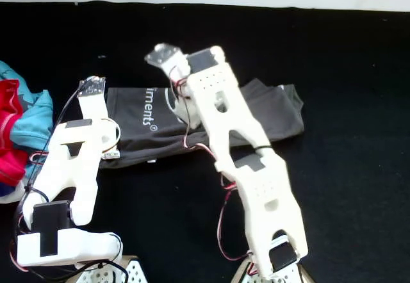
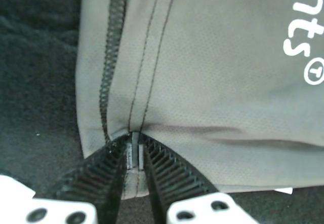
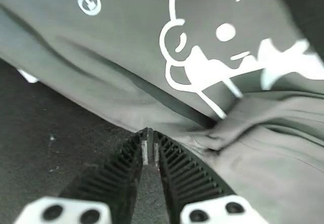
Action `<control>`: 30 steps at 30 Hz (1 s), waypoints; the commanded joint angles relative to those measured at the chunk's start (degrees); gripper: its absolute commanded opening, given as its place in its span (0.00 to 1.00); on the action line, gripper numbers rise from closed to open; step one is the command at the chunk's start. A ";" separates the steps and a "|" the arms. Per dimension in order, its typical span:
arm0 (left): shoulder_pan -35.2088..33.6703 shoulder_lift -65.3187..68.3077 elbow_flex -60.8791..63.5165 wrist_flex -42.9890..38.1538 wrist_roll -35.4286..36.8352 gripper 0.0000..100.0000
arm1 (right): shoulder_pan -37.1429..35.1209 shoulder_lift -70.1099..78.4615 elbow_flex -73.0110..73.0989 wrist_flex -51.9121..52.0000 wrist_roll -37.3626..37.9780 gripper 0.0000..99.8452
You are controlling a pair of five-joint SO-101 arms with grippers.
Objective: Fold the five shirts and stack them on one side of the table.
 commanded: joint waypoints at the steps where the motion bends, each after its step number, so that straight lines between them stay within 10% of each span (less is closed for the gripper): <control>1: 0.22 -0.48 -0.13 -1.76 0.53 0.01 | 2.95 -9.80 -1.80 0.92 0.26 0.01; 15: -1.98 -15.87 -18.77 24.53 3.34 0.03 | 16.04 -31.25 12.09 1.10 -4.48 0.06; 21: -5.67 0.13 -26.51 20.84 7.38 0.23 | 17.36 -50.07 37.23 0.92 -4.31 0.06; 30: -9.10 26.86 -46.29 21.27 7.91 0.23 | 25.80 -69.58 55.34 0.92 -4.22 0.06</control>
